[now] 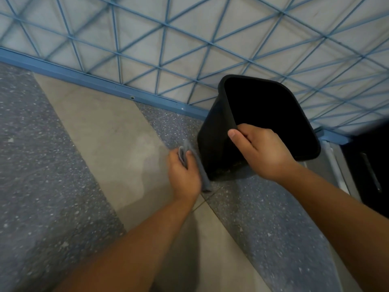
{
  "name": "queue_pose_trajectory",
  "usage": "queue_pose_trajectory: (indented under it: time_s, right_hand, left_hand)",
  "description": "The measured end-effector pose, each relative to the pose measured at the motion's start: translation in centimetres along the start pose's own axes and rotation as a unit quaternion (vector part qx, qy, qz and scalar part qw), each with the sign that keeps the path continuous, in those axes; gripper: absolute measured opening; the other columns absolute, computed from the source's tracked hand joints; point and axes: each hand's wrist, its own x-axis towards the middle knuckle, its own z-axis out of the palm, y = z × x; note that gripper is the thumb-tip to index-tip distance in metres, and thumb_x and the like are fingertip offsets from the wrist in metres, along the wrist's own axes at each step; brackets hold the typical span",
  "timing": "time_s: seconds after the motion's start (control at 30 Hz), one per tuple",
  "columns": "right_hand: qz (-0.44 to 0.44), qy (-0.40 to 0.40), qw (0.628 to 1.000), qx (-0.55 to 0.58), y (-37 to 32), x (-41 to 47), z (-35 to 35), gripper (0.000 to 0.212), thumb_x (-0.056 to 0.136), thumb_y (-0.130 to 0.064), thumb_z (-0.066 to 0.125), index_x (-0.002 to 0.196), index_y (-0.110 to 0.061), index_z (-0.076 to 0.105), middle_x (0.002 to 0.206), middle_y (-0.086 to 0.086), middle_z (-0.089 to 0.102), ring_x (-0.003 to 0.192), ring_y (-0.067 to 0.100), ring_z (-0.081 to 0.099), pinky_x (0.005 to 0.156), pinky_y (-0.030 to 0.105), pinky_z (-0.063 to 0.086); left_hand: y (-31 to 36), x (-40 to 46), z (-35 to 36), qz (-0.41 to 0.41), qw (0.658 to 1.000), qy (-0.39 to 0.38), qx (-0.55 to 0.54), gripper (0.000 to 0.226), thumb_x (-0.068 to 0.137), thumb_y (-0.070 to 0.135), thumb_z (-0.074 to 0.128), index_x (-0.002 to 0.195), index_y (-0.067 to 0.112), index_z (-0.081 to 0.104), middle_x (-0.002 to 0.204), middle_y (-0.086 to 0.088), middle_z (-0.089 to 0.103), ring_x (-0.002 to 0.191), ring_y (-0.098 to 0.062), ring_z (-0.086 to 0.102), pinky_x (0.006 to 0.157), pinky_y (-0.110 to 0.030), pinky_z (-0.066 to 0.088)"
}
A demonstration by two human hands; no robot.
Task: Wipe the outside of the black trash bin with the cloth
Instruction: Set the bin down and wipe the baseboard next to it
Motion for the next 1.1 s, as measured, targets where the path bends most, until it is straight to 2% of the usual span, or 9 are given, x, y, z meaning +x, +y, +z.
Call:
queue_pose_trajectory:
  time_s: [0.1,0.2,0.3,0.4,0.5,0.7,0.8,0.97,1.1]
  right_hand:
    - [0.020,-0.021,0.999,0.036,-1.0,1.0,-0.2,0.044,0.097,-0.047,0.043,0.080,-0.010,0.061,0.067,0.006,0.060,0.062,0.018,0.058,0.062,0.040,0.045]
    - [0.065,-0.023,0.988,0.142,-2.0,1.8,-0.2,0.032,0.099,-0.033,0.046,0.108,-0.011,0.067,0.080,-0.005,0.065,0.073,0.006,0.060,0.076,0.032,0.049]
    - [0.080,-0.036,0.974,0.208,-2.0,1.4,-0.8,0.033,0.101,-0.026,0.043,0.130,-0.016,0.057,0.103,-0.003,0.068,0.085,-0.001,0.062,0.084,0.021,0.049]
    - [0.043,-0.032,0.998,0.032,-0.9,0.0,-1.1,0.032,0.100,-0.042,0.037,0.118,-0.029,0.060,0.103,-0.001,0.070,0.092,0.015,0.065,0.084,0.038,0.052]
    - [0.008,-0.009,0.997,-0.070,-0.3,-1.2,-0.1,0.033,0.100,-0.045,0.033,0.090,-0.025,0.056,0.080,0.000,0.065,0.078,0.026,0.064,0.066,0.039,0.048]
    - [-0.063,0.062,0.995,-0.055,-0.1,-1.0,0.8,0.030,0.100,-0.044,0.031,0.077,-0.030,0.043,0.057,-0.007,0.049,0.056,0.024,0.057,0.053,0.038,0.044]
    - [-0.069,0.065,0.995,-0.035,0.2,-1.0,0.9,0.037,0.099,-0.048,0.029,0.079,-0.025,0.049,0.057,-0.007,0.050,0.056,0.023,0.057,0.053,0.038,0.042]
    - [-0.079,0.076,0.994,-0.026,0.7,-0.7,1.0,0.047,0.097,-0.054,0.023,0.080,-0.022,0.052,0.059,-0.001,0.055,0.054,0.020,0.056,0.051,0.044,0.046]
    - [-0.102,0.082,0.991,-0.027,0.9,-0.7,0.9,0.040,0.099,-0.050,0.026,0.075,-0.026,0.046,0.056,-0.001,0.051,0.051,0.020,0.053,0.049,0.046,0.044]
  left_hand:
    - [1.9,-2.2,0.2,0.045,0.997,-0.023,-0.067,0.007,0.107,0.019,0.053,0.111,0.024,0.050,0.094,0.010,0.055,0.083,0.003,0.054,0.073,-0.006,0.043]
    - [4.0,-3.5,0.3,0.101,0.989,-0.028,-0.108,0.011,0.106,0.026,0.050,0.116,0.021,0.048,0.104,-0.001,0.056,0.091,-0.010,0.057,0.081,-0.010,0.046]
    - [5.1,-3.9,0.3,0.145,0.982,-0.019,-0.116,0.017,0.104,0.025,0.050,0.117,0.013,0.050,0.106,-0.004,0.055,0.094,-0.012,0.057,0.084,-0.013,0.047]
    - [5.7,-4.3,0.7,0.172,0.977,-0.002,-0.130,0.018,0.104,0.022,0.049,0.117,0.010,0.051,0.106,-0.005,0.055,0.093,-0.015,0.057,0.085,-0.020,0.050]
    - [5.8,-4.9,1.5,0.168,0.977,0.006,-0.132,0.027,0.104,0.033,0.045,0.118,0.011,0.052,0.109,-0.011,0.059,0.094,-0.024,0.060,0.084,-0.032,0.052]
    - [4.4,-4.3,3.6,0.108,0.991,0.047,-0.063,0.032,0.108,0.024,0.043,0.120,-0.004,0.054,0.115,-0.019,0.057,0.098,-0.021,0.056,0.081,-0.024,0.045]
    - [2.4,-3.3,3.9,0.032,0.999,0.041,-0.012,0.024,0.110,0.017,0.041,0.123,0.001,0.053,0.121,-0.018,0.054,0.105,-0.026,0.056,0.088,-0.035,0.043]
    - [-2.1,-1.1,3.9,-0.007,0.996,0.012,0.094,0.037,0.109,0.035,0.033,0.117,0.006,0.055,0.117,-0.018,0.056,0.107,-0.039,0.060,0.092,-0.051,0.049]
    - [-3.8,0.7,3.5,-0.034,0.985,-0.028,0.166,0.032,0.110,0.027,0.038,0.117,0.004,0.059,0.119,-0.020,0.056,0.109,-0.039,0.058,0.092,-0.047,0.045]
